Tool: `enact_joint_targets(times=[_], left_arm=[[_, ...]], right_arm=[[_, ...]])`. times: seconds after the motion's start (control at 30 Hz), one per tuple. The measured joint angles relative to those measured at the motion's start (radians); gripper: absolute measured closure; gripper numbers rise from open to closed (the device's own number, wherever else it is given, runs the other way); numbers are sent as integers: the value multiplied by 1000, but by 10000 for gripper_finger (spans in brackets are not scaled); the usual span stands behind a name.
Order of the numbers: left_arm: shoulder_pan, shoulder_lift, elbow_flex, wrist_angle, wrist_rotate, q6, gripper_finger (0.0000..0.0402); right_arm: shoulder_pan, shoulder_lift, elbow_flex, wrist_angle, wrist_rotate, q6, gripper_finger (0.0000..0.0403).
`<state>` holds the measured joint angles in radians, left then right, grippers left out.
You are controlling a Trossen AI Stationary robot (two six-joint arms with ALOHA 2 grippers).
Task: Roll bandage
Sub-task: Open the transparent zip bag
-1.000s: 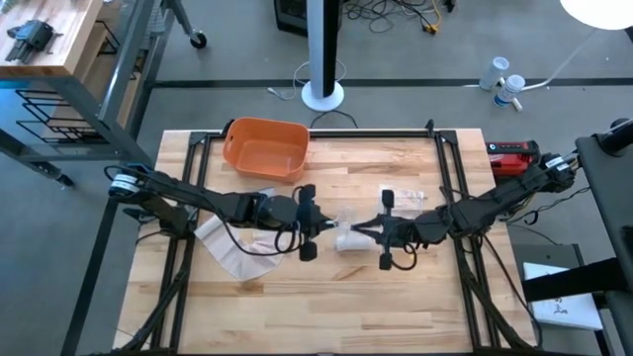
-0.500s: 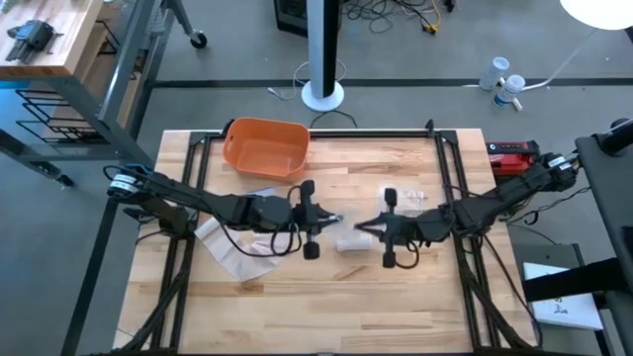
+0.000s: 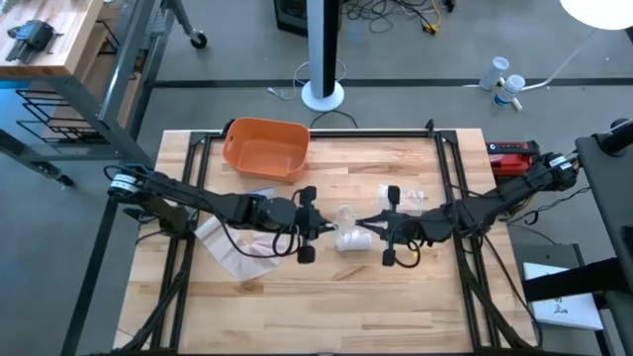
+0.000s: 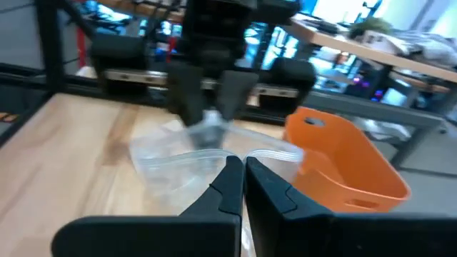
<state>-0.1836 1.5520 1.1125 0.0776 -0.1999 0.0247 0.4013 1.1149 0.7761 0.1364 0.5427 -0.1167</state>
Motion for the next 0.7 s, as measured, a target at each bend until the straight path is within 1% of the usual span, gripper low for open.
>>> enact_joint_targets(times=[0.07, 0.17, 0.23, 0.37, 0.53, 0.7], left_arm=[[0, 0, 0, -12, -23, 8, 401], [-1, 0, -1, -34, -22, 16, 401], [-3, 0, -1, -52, -13, 16, 401], [-5, -5, -1, -98, 36, 8, 401], [-5, -6, -2, -161, 37, -23, 401], [-5, -6, -2, -224, 35, -73, 401]], right_arm=[[0, -1, 0, -4, -4, 9, 401], [0, 0, 0, -23, -1, 25, 397], [0, -1, 0, -42, 0, 51, 385], [0, -1, 0, -117, -1, 100, 346], [0, -7, 0, -187, -1, 150, 289], [0, -47, 0, -246, -1, 195, 234]])
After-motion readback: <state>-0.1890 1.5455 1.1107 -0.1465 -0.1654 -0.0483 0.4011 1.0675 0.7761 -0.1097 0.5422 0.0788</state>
